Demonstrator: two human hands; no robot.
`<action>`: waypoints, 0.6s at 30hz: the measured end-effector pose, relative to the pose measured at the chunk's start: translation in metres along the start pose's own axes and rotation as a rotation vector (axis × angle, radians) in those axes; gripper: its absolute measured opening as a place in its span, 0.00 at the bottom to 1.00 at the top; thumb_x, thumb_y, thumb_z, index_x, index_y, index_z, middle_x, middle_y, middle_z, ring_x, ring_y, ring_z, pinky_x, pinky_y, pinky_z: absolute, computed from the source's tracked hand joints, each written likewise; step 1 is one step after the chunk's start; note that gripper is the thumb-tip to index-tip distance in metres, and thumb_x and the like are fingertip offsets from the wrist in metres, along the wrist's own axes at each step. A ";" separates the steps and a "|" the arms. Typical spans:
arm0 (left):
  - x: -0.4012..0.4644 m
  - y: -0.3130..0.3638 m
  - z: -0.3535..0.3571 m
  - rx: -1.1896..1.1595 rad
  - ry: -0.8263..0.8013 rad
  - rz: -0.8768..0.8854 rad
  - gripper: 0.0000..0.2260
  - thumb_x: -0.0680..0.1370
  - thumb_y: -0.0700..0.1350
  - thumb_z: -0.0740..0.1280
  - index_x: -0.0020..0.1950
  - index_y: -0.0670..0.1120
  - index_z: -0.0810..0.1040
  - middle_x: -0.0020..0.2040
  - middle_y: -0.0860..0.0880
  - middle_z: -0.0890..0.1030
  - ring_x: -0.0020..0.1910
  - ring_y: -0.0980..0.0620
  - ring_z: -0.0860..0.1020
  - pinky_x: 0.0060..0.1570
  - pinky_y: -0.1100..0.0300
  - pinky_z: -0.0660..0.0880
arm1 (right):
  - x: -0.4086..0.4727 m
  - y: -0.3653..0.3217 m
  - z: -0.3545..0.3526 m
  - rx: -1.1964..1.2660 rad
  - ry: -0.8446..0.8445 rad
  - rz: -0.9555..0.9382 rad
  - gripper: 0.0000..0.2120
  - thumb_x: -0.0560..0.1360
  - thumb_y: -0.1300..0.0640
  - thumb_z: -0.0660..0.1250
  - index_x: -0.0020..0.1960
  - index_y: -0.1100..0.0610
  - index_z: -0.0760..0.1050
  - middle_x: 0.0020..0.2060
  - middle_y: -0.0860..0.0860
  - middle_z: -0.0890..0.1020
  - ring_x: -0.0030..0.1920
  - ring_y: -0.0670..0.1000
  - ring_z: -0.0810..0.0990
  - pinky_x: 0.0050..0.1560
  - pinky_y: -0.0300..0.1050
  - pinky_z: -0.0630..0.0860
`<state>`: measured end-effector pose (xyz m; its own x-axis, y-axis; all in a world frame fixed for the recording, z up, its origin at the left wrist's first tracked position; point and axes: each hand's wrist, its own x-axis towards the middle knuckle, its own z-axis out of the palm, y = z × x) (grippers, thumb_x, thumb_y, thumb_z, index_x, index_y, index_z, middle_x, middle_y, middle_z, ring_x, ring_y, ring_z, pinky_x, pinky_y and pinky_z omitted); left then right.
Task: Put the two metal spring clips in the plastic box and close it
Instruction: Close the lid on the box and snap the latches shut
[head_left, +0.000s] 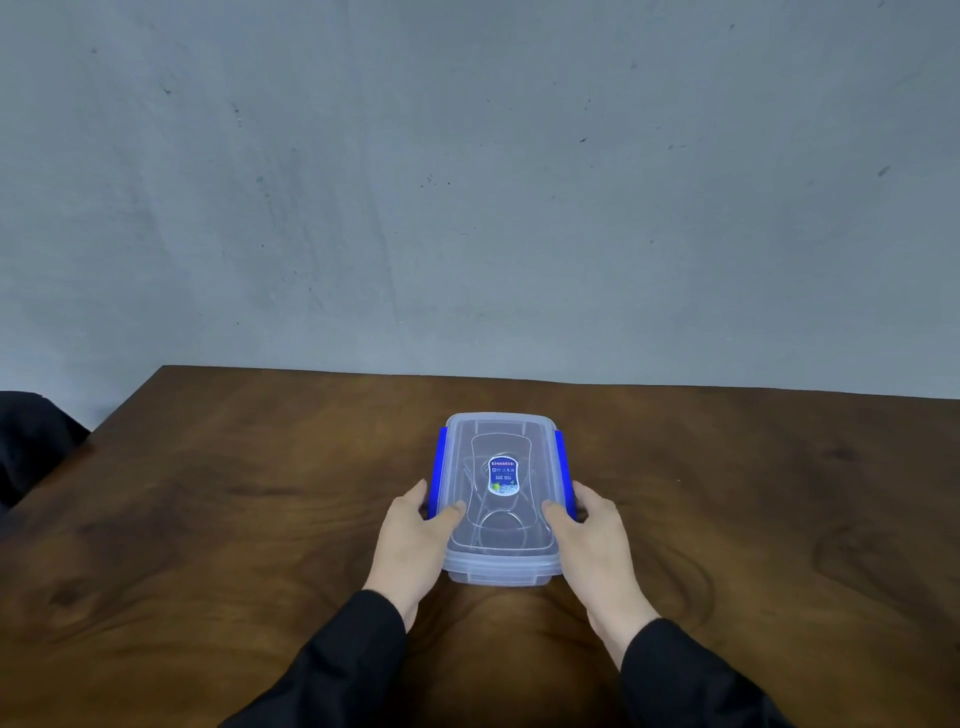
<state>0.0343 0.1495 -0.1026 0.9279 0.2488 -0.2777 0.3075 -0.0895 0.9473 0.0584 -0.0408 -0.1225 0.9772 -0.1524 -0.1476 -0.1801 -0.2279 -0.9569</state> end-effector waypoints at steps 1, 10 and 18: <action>0.000 0.000 0.002 -0.007 -0.024 0.009 0.17 0.80 0.47 0.66 0.69 0.52 0.72 0.57 0.52 0.81 0.52 0.54 0.81 0.45 0.60 0.81 | -0.001 0.001 0.002 -0.017 -0.017 -0.021 0.15 0.79 0.51 0.68 0.65 0.48 0.73 0.58 0.50 0.76 0.53 0.49 0.81 0.49 0.47 0.85; 0.015 0.007 0.015 0.015 -0.099 0.100 0.15 0.81 0.51 0.63 0.68 0.58 0.68 0.58 0.55 0.80 0.53 0.57 0.81 0.51 0.56 0.82 | 0.003 -0.002 0.012 -0.013 -0.061 -0.078 0.18 0.83 0.50 0.60 0.72 0.47 0.65 0.57 0.46 0.80 0.53 0.45 0.83 0.40 0.37 0.82; 0.039 0.014 0.029 0.140 -0.064 0.130 0.14 0.83 0.49 0.58 0.69 0.54 0.67 0.56 0.54 0.79 0.50 0.58 0.80 0.35 0.71 0.76 | 0.029 -0.004 0.018 -0.106 -0.010 -0.059 0.20 0.84 0.51 0.57 0.75 0.50 0.63 0.60 0.49 0.79 0.55 0.47 0.81 0.46 0.40 0.83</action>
<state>0.0808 0.1303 -0.1052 0.9720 0.1646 -0.1679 0.2059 -0.2510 0.9458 0.0897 -0.0272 -0.1279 0.9875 -0.1257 -0.0949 -0.1325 -0.3370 -0.9321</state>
